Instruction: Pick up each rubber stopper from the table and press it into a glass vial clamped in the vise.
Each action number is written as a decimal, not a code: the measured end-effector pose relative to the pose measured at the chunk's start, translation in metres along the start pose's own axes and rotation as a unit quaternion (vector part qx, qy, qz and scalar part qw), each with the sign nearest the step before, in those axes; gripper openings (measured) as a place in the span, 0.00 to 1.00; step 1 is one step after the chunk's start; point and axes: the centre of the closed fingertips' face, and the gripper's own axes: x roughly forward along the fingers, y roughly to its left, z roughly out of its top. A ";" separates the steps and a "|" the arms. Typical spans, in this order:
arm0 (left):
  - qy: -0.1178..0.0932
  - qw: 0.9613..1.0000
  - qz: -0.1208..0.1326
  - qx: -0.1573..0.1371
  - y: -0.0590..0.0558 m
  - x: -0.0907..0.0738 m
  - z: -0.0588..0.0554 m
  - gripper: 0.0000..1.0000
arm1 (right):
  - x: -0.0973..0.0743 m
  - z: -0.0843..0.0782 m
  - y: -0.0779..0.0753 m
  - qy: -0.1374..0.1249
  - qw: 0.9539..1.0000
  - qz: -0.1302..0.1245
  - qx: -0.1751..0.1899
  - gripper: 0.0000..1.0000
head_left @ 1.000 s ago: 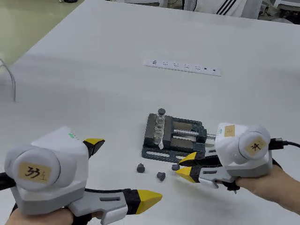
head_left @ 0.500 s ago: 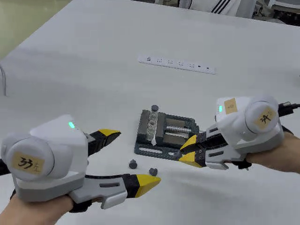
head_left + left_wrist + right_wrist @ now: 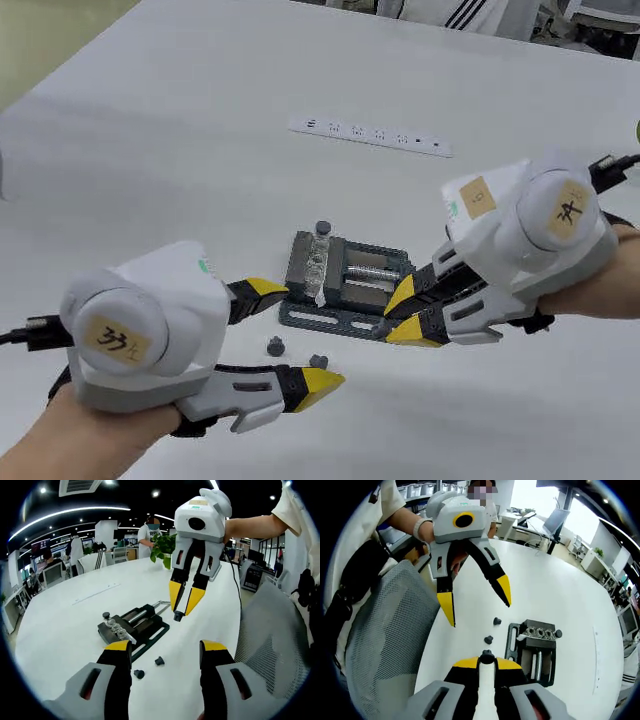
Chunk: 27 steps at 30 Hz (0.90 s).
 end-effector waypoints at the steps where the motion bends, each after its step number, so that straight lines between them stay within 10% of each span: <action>1: 0.003 1.000 -0.005 0.001 -0.002 0.002 0.000 0.52 | 0.000 0.001 0.001 0.003 1.000 0.004 -0.004 0.06; 27: 0.018 0.996 -0.077 0.037 -0.026 0.023 0.012 0.09 | 0.002 0.020 0.015 0.055 0.992 0.075 -0.086 0.05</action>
